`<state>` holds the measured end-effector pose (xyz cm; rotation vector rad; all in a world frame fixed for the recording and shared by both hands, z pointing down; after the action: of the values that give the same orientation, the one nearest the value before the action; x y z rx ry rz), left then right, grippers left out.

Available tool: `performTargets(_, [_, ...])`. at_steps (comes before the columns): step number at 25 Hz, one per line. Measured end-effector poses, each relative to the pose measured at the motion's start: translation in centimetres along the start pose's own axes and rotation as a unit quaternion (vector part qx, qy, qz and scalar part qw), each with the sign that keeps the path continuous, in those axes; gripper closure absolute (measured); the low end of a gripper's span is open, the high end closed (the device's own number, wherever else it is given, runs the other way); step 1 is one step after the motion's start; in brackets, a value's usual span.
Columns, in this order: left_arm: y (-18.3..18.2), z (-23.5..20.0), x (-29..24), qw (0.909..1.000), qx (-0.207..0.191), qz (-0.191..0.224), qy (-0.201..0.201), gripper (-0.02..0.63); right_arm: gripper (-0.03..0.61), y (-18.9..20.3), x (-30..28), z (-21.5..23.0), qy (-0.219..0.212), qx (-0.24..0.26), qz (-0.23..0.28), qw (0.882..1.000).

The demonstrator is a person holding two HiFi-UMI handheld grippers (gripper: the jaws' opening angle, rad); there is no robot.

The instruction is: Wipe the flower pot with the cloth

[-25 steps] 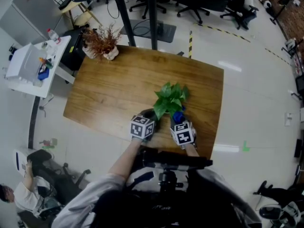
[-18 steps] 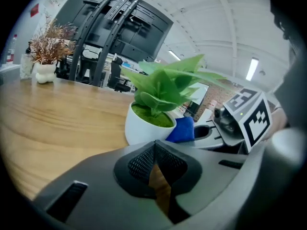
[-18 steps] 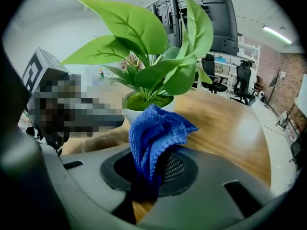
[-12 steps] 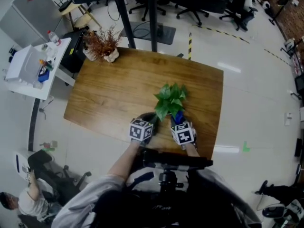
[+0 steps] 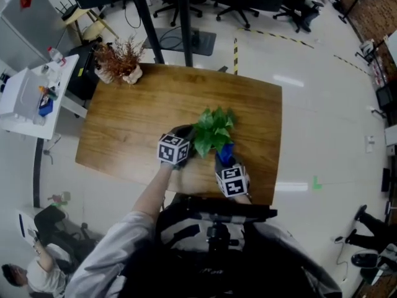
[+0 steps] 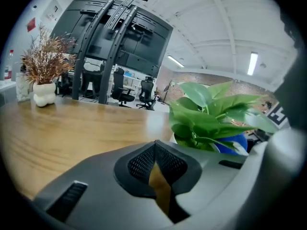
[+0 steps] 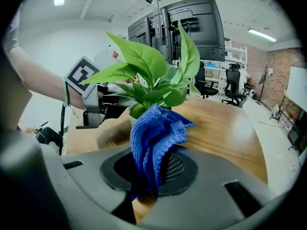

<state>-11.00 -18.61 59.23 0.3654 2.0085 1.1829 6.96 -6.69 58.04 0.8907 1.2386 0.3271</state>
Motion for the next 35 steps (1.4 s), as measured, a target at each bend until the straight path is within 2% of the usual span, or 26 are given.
performTargets(5, [0.8, 1.5, -0.6, 0.9983, -0.043, -0.028, 0.028, 0.614, 0.497, 0.0, -0.4, 0.3, 0.002, -0.012, -0.006, 1.0])
performTargets(10, [1.5, 2.8, -0.2, 0.9989, -0.026, -0.018, 0.035, 0.614, 0.497, 0.1, -0.6, 1.5, 0.009, -0.022, -0.011, 1.0])
performTargets(15, [3.0, 4.4, 0.0, 0.9971, -0.043, -0.034, 0.053, 0.614, 0.497, 0.2, -1.4, 2.2, 0.015, -0.015, -0.021, 1.0])
performTargets(20, [4.4, 3.8, 0.4, 0.9987, -0.013, -0.036, 0.033, 0.614, 0.497, 0.0, -1.7, 2.5, 0.014, -0.003, -0.026, 1.0])
performTargets(26, [2.4, 1.2, 0.3, 0.9998, -0.003, -0.015, 0.014, 0.614, 0.497, 0.2, -1.3, 2.2, 0.01, 0.001, -0.024, 1.0])
performTargets(31, [-0.2, 0.3, -1.4, 0.999, -0.01, 0.007, 0.043, 0.614, 0.498, 0.5, -0.5, 1.6, 0.011, -0.005, -0.024, 1.0])
performTargets(35, [-0.3, 0.7, -2.2, 0.997, -0.027, -0.004, 0.072, 0.612, 0.497, 0.6, -0.6, 0.9, -0.003, -0.001, -0.024, 1.0])
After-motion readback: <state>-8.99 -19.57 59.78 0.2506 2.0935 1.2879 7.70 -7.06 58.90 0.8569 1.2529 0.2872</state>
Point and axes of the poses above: the fingertips, and each gripper's own axes: x backward along the fingers, z to its right, y out of its underside, the point moved 9 cm from there along x, backward along the fingers, and after that the axes turned 1 degree about y, right-handed, at the moved point
